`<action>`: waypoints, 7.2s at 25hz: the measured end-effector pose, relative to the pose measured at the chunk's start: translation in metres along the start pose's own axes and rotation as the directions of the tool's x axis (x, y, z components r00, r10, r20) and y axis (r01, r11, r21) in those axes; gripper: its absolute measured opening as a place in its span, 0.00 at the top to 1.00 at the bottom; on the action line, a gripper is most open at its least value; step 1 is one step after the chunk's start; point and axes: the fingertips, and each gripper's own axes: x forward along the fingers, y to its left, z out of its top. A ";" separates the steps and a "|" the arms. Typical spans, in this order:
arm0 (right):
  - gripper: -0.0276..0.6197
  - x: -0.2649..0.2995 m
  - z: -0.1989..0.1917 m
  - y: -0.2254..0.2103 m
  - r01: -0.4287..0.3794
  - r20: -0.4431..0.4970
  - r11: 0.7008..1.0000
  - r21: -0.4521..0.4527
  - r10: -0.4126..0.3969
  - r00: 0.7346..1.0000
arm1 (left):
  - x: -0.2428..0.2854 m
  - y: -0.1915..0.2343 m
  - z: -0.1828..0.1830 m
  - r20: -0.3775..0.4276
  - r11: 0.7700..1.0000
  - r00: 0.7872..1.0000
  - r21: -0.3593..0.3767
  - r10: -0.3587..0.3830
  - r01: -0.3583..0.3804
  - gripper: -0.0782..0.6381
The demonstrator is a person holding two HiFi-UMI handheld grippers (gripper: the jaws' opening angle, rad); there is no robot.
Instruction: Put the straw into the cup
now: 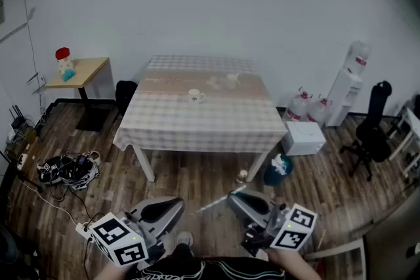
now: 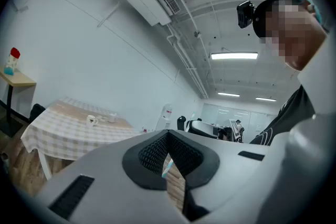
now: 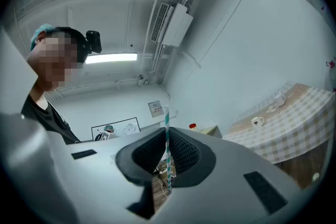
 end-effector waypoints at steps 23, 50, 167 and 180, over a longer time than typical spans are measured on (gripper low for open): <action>0.91 -0.020 0.004 -0.008 0.029 0.003 0.999 -0.018 -0.029 1.000 | 0.016 -0.009 -0.002 -0.013 1.000 1.000 -0.013 -0.022 0.022 0.90; 0.91 0.080 0.023 -0.191 0.215 -0.024 0.973 0.083 -0.214 0.977 | 0.136 0.172 0.022 -0.130 0.985 0.987 -0.159 -0.089 0.068 0.90; 0.91 0.299 -0.061 -0.540 0.293 -0.259 0.955 -0.035 -0.292 0.921 | 0.263 0.498 -0.017 -0.265 0.879 0.955 -0.413 0.133 -0.238 0.90; 0.91 0.289 -0.064 -0.553 0.346 -0.255 0.938 0.008 -0.333 0.908 | 0.261 0.495 -0.022 -0.262 0.883 0.958 -0.416 0.115 -0.220 0.90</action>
